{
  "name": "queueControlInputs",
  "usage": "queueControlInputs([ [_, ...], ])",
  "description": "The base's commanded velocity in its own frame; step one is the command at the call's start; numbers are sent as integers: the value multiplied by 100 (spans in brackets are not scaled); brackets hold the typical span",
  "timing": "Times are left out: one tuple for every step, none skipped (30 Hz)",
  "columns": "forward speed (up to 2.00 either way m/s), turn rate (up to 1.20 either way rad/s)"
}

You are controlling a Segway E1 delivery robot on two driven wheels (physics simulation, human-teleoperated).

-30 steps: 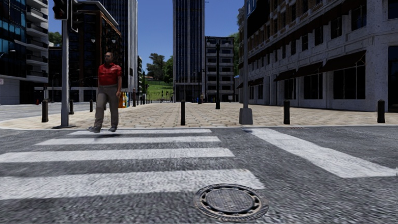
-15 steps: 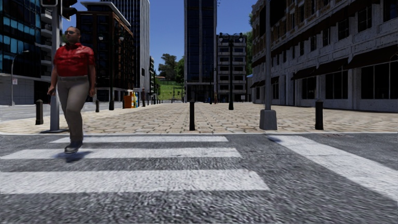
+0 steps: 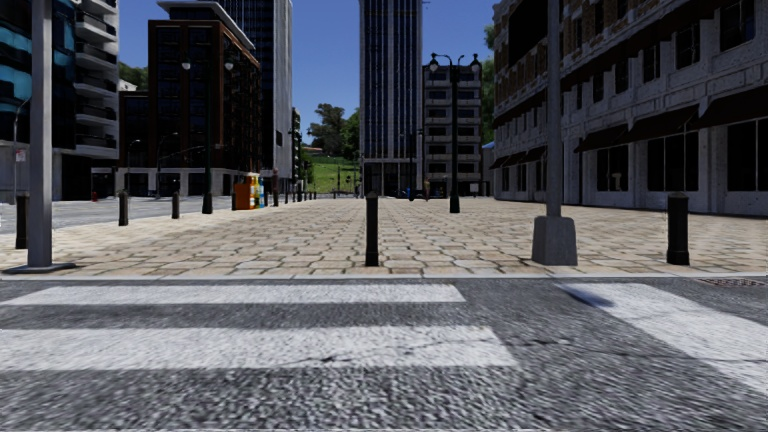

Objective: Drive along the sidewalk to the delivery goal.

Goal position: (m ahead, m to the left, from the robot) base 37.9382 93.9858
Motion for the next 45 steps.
queueControlInputs([
  [200,84],
  [200,85],
  [200,85],
  [200,85],
  [200,85],
  [200,85],
  [200,85],
  [200,85],
  [200,85],
  [200,85],
  [200,85],
  [200,69],
  [200,50],
  [200,43],
  [200,38],
  [200,35],
  [200,35],
  [200,31],
  [200,12],
  [200,1],
  [200,0],
  [200,0],
  [200,0],
  [200,0],
  [200,0],
  [200,0],
  [200,0],
  [200,0],
  [200,0],
  [200,0],
  [200,0],
  [200,0],
  [200,0],
  [200,0],
  [200,0],
  [200,0],
  [200,0],
  [200,0],
  [200,0],
  [200,0],
  [200,0],
  [200,0],
  [200,0],
  [200,-71],
  [200,-120],
])
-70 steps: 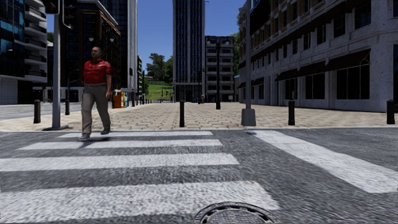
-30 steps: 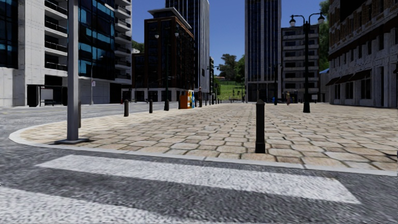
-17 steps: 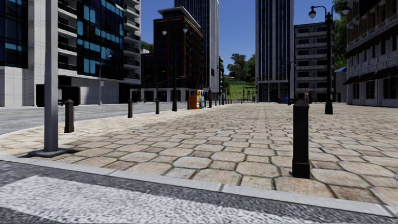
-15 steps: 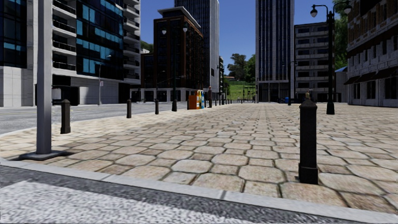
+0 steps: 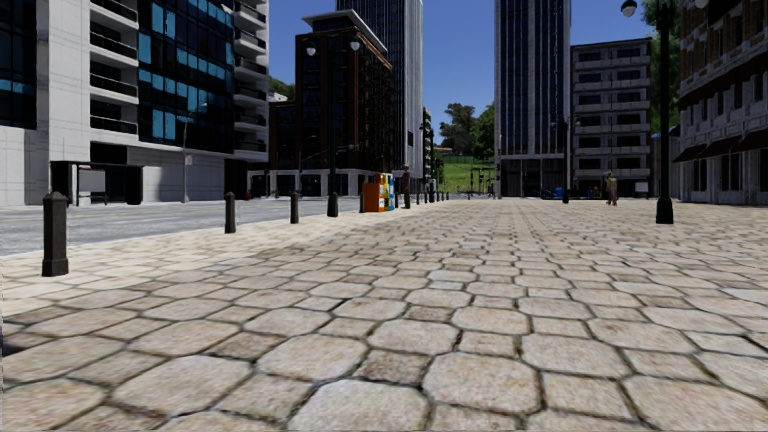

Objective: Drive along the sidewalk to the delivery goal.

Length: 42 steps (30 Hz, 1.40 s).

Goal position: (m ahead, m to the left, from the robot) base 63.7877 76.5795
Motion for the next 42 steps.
queueControlInputs([
  [200,-120],
  [200,-120],
  [200,-120],
  [200,-120],
  [200,-120],
  [200,-82],
  [200,0],
  [200,0],
  [200,0],
  [200,0],
  [200,0],
  [200,0],
  [200,0],
  [200,0],
  [200,0],
  [200,0],
  [200,0],
  [200,0],
  [200,0],
  [200,-28],
  [200,-78],
  [200,-120],
  [200,-120],
  [200,-120],
  [200,-120],
  [200,-120],
  [200,-120],
  [200,-111],
  [200,-6],
  [200,-2],
  [200,-1],
  [200,0],
  [200,0],
  [200,0],
  [200,0],
  [200,0],
  [200,0],
  [200,0],
  [200,0],
  [200,0],
  [200,0],
  [200,0],
])
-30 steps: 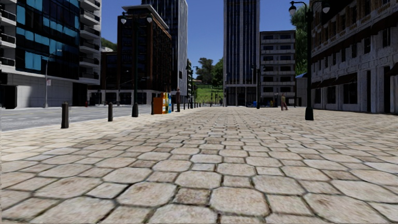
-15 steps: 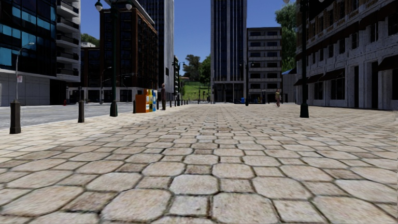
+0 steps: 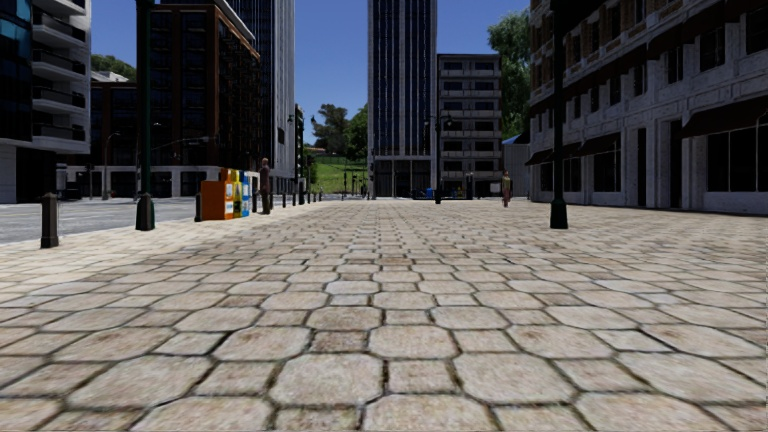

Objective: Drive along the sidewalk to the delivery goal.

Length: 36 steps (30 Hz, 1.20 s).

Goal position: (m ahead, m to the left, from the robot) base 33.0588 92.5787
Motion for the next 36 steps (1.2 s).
queueControlInputs([
  [200,0],
  [200,0],
  [200,0],
  [200,0],
  [200,0],
  [200,0],
  [200,0],
  [200,0],
  [200,0],
  [200,0],
  [200,0],
  [200,0],
  [200,0],
  [200,0],
  [200,0],
  [200,0],
  [200,-1],
  [200,-10],
  [200,-33],
  [200,-51],
  [200,-57],
  [200,-57],
  [200,-62],
  [200,-62],
  [200,-63],
  [200,-18],
  [200,-8],
  [200,-4],
  [200,-2],
  [200,-1],
  [200,-1],
  [200,0],
  [200,0],
  [200,0],
  [200,0],
  [200,0],
])
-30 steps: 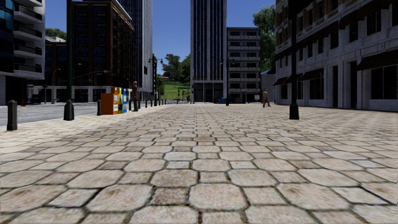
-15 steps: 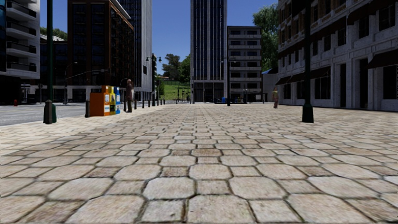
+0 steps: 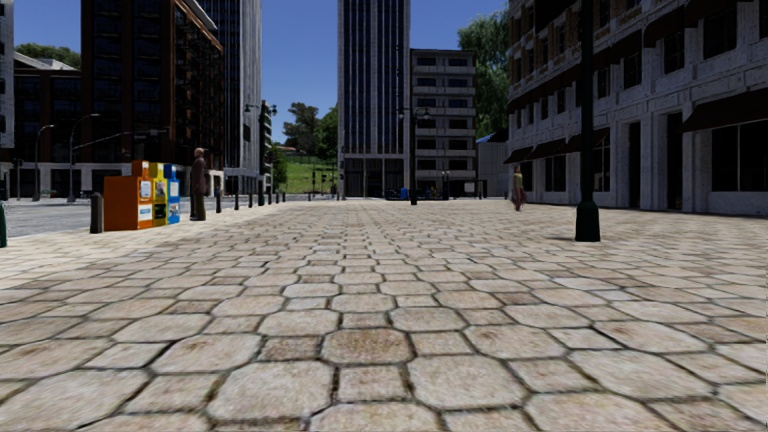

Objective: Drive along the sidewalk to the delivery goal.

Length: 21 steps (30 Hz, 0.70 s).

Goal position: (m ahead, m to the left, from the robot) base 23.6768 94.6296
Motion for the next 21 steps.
queueControlInputs([
  [200,0],
  [200,0],
  [200,0],
  [200,0],
  [200,0],
  [200,0],
  [200,0],
  [200,0],
  [200,0],
  [200,0],
  [200,0],
  [200,0],
  [200,0],
  [200,0],
  [200,0],
  [200,0],
  [200,0],
  [200,0],
  [200,0],
  [200,0],
  [200,0],
])
